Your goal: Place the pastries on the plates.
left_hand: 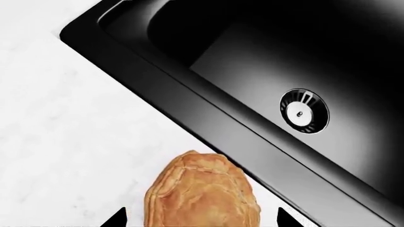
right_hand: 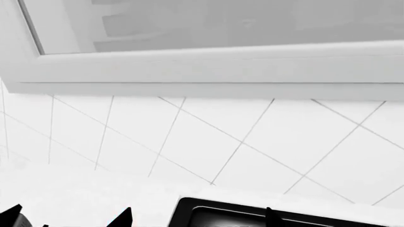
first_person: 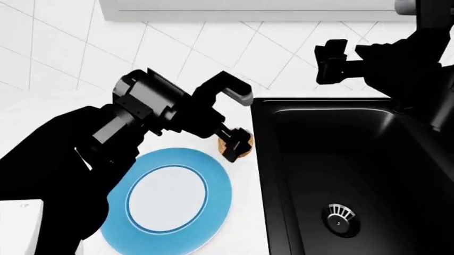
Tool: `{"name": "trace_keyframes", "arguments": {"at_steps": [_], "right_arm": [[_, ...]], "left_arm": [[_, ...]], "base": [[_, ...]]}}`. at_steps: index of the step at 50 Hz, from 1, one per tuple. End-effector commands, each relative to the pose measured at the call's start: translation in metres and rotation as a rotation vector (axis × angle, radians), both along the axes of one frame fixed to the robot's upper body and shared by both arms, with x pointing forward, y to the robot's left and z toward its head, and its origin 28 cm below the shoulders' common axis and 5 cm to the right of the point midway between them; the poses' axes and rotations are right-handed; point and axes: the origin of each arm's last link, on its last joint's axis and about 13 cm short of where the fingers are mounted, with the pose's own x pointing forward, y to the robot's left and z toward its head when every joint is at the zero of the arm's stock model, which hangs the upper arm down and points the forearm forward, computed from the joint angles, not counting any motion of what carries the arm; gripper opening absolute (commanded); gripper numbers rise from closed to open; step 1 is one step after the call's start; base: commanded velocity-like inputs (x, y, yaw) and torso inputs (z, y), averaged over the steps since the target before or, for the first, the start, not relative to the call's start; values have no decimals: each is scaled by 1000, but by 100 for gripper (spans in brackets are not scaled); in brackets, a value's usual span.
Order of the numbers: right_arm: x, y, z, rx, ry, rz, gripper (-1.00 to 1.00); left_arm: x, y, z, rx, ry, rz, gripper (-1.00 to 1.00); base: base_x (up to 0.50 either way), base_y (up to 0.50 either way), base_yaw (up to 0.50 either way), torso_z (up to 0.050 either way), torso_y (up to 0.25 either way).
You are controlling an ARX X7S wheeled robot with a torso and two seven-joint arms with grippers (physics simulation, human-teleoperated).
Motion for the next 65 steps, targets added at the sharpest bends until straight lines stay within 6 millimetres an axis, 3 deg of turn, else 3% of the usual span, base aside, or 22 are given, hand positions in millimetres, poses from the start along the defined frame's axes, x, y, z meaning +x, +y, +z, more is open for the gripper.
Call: {"name": "trace_keyframes", "arguments": {"at_steps": [1, 29, 30, 46, 57, 65], "right_arm": [[0, 0, -2, 6, 6, 0, 100], [-2, 1, -5, 23, -1, 5, 100], [-2, 1, -5, 24, -1, 5, 100], [-4, 0, -3, 25, -7, 0, 100], [-2, 1, 1, 14, -6, 2, 100], [0, 1, 0, 15, -1, 7, 100]], "left_arm": [[-1, -2, -4, 0, 12, -7, 100], [-4, -3, -2, 43, 5, 55, 100], [-4, -4, -2, 47, 3, 45, -100], [-4, -7, -1, 47, -21, 20, -100], [4, 1, 43, -26, -134, 50, -100], [6, 9, 62, -42, -180, 55, -100]], "base": [[0, 0, 0, 0, 0], [0, 0, 0, 0, 0], [0, 0, 0, 0, 0], [0, 0, 0, 0, 0], [0, 0, 0, 0, 0], [0, 0, 0, 0, 0]]}}
